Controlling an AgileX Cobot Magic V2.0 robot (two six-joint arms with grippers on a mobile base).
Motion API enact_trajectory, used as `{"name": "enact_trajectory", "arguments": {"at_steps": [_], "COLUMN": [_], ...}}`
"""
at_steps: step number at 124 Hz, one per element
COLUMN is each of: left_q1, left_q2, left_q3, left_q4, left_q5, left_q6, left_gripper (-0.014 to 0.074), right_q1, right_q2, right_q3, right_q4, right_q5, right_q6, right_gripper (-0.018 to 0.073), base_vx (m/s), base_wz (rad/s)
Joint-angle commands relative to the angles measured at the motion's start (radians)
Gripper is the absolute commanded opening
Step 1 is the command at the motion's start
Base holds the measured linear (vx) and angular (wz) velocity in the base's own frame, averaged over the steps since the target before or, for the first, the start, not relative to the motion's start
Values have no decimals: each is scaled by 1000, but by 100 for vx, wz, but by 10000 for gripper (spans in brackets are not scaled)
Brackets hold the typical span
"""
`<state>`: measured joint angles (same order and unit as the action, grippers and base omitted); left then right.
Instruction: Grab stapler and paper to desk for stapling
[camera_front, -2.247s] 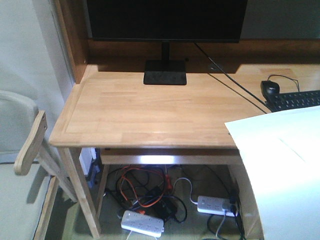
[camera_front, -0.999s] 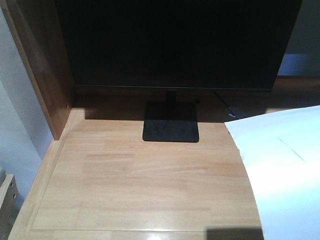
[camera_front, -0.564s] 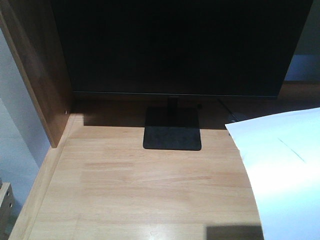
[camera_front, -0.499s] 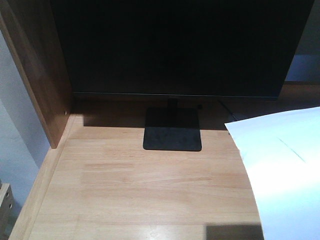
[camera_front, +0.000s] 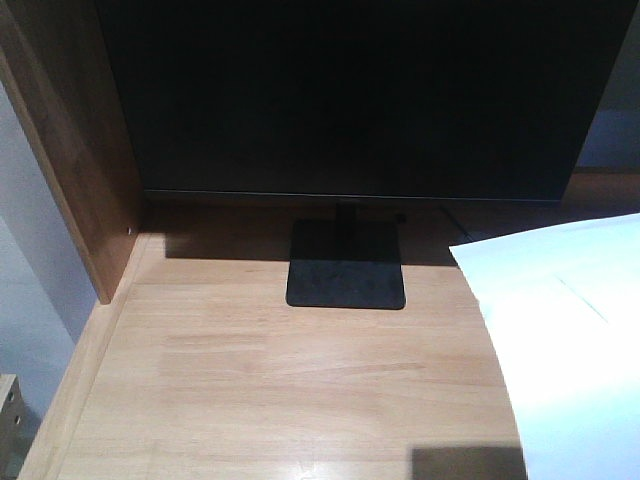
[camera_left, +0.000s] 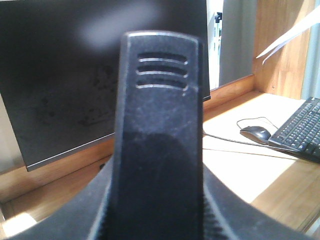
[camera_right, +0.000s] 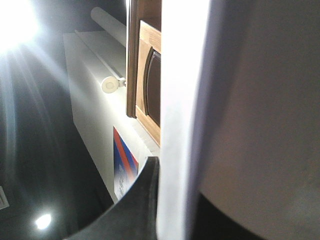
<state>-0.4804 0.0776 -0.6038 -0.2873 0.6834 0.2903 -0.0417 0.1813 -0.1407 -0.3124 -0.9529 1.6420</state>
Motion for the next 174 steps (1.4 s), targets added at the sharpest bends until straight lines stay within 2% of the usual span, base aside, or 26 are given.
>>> {"name": "enact_trajectory", "arguments": {"at_steps": [1, 174], "left_q1": [-2, -2], "left_q2": [13, 13], "left_q3": [-23, -23], "left_q4": [-19, -19], "left_q5": [-122, -121], "left_q6": [-1, -1], "left_gripper": [-6, -6], "right_q1": [-8, -8], "right_q2": [15, 15], "right_q3": [-24, -24], "right_q4": [11, 11], "right_q5": [-35, -35], "right_q6": [-2, -2], "right_gripper": [-6, -6], "base_vx": [0, 0], "base_wz": [0, 0]}}
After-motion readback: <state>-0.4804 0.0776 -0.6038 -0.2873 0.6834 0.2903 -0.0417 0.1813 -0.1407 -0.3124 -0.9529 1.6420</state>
